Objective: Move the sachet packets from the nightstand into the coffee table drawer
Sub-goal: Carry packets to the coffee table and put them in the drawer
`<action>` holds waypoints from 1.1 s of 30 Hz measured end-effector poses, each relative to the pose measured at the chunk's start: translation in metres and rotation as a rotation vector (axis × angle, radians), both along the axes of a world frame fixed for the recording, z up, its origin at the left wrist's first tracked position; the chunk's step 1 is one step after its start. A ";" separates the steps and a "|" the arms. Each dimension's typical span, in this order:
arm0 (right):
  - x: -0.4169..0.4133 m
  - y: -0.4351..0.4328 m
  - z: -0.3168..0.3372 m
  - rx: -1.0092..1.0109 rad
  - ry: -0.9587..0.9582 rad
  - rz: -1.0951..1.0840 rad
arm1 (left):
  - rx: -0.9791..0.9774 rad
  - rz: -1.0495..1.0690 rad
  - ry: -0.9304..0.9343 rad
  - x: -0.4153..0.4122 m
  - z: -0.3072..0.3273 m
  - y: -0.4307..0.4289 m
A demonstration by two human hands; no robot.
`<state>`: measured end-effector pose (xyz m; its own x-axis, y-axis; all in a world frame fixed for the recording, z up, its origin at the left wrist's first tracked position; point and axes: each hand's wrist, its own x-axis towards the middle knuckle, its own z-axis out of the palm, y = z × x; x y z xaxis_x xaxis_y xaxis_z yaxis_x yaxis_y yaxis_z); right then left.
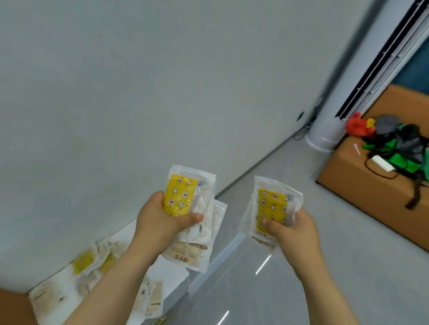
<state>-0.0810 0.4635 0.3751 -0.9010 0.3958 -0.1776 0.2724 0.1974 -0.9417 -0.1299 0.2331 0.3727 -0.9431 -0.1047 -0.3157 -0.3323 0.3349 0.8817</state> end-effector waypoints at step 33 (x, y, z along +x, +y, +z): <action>0.168 0.411 -0.003 0.126 -0.283 -0.915 | -0.095 -1.221 -0.003 -0.002 -0.025 0.586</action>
<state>0.0873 0.8748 0.3720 -0.1646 0.9544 -0.2490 0.5850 -0.1088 -0.8037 -0.1320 0.8193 0.3478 -0.4373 0.8252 -0.3576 0.2429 0.4912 0.8365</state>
